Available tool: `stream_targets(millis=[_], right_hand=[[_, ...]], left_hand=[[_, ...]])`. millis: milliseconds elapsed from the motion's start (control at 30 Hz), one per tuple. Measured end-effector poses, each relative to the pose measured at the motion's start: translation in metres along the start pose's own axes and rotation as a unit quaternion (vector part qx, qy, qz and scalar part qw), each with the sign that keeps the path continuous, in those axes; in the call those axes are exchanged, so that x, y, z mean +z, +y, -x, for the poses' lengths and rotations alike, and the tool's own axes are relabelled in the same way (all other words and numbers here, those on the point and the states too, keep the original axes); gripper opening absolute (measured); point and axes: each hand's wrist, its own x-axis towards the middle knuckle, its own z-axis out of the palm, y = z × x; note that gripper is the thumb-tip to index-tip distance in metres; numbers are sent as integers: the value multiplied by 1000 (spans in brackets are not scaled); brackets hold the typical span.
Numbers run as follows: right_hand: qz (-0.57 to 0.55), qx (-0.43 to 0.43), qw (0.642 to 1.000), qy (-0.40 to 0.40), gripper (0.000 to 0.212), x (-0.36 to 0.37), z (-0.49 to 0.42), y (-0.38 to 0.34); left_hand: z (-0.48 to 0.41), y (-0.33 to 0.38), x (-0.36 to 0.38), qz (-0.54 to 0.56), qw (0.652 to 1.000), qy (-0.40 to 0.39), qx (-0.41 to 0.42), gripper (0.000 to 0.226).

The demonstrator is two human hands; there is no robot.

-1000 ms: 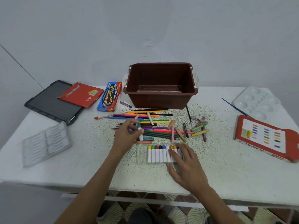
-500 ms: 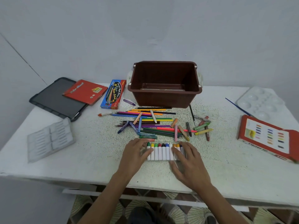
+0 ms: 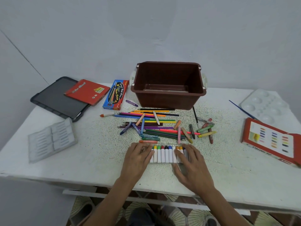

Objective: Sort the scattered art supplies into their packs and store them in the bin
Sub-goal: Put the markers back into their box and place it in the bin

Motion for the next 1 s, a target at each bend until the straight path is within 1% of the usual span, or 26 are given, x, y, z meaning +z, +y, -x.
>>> stream_targets(millis=[133, 233, 267, 333, 400, 467, 567, 700, 767, 867, 933, 1000], right_hand=[[1, -2, 1000, 1, 46, 2, 0, 1], [1, -3, 1000, 0, 47, 2, 1, 1], [2, -3, 1000, -2, 47, 1, 1, 1], [5, -4, 1000, -2, 47, 1, 0, 1], [4, -5, 1000, -1, 47, 1, 0, 1], [2, -5, 1000, 0, 47, 2, 0, 1], [1, -5, 1000, 1, 47, 2, 1, 2], [6, -8, 1000, 3, 48, 2, 0, 2], [4, -8, 1000, 5, 48, 1, 0, 1], [5, -9, 1000, 7, 48, 1, 0, 1], [5, -8, 1000, 7, 48, 2, 0, 1], [8, -8, 1000, 5, 48, 3, 0, 2]], left_hand=[[0, 0, 0, -9, 1000, 2, 6, 32], [1, -1, 1, -15, 1000, 1, 7, 24], [1, -1, 1, 1, 1000, -1, -8, 22], [0, -3, -1, 56, 997, -3, -53, 28], [-6, -8, -6, 93, 991, 4, -98, 23], [-19, -18, -11, 85, 987, 23, -132, 15], [-43, -44, -18, 76, 975, 60, -202, 10], [-67, -93, -24, 37, 951, 73, -298, 17], [-75, -117, -27, 0, 939, 46, -341, 25], [-85, -146, -27, -52, 919, -46, -388, 38], [-89, -158, -25, -72, 908, -103, -399, 42], [-90, -165, -22, -81, 907, -119, -395, 39]])
